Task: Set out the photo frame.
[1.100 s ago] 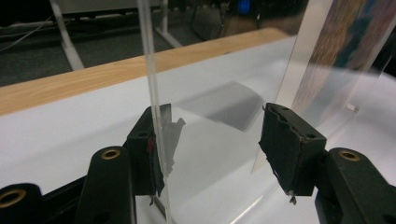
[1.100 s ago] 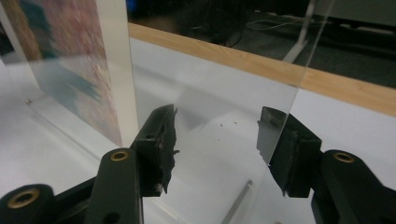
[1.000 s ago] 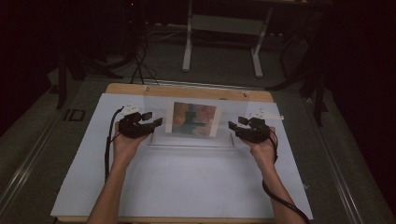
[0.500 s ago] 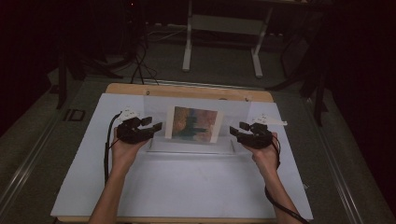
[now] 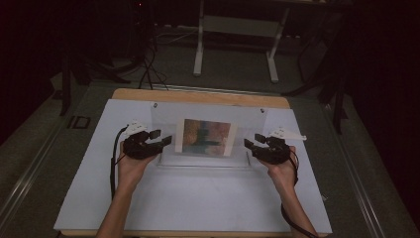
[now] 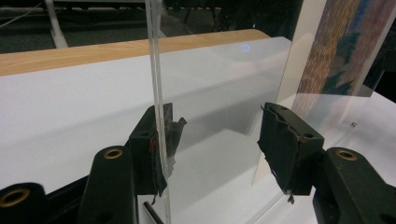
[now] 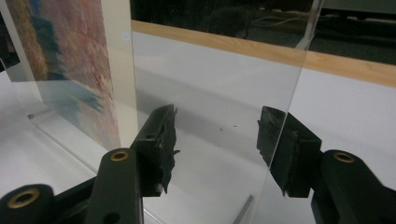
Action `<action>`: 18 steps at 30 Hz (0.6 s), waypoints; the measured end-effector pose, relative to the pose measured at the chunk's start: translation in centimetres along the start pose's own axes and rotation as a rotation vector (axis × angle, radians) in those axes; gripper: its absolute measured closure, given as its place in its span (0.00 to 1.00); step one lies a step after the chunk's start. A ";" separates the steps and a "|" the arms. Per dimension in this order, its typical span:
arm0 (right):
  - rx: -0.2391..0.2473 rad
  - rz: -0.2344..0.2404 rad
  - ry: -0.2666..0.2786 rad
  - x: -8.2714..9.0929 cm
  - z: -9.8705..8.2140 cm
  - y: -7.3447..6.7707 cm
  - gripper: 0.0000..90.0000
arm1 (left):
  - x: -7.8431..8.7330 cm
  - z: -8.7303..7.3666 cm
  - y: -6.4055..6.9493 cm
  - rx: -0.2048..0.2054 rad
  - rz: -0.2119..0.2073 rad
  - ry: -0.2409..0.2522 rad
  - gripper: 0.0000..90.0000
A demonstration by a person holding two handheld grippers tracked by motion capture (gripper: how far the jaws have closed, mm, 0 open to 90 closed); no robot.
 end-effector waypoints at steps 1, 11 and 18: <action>-0.003 0.004 -0.002 0.0 -0.2 0.1 0.51 | 0.0 -0.1 0.1 -0.002 0.000 -0.001 0.49; 0.011 0.010 0.009 0.4 -0.7 -0.2 0.51 | 0.3 -0.8 0.1 0.001 -0.021 -0.002 0.49; 0.016 0.007 0.012 0.6 -1.0 -0.5 0.52 | 0.4 -1.0 0.1 -0.006 -0.030 0.010 0.49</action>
Point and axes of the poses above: each handheld gripper's, and its own axes: x roughly backward along the jaws, z roughly out of its top, y roughly to its right, the point moved 5 cm from there along -x, roughly forward along the jaws, and after that the axes turned 1 degree about y, right-handed, at the moved point
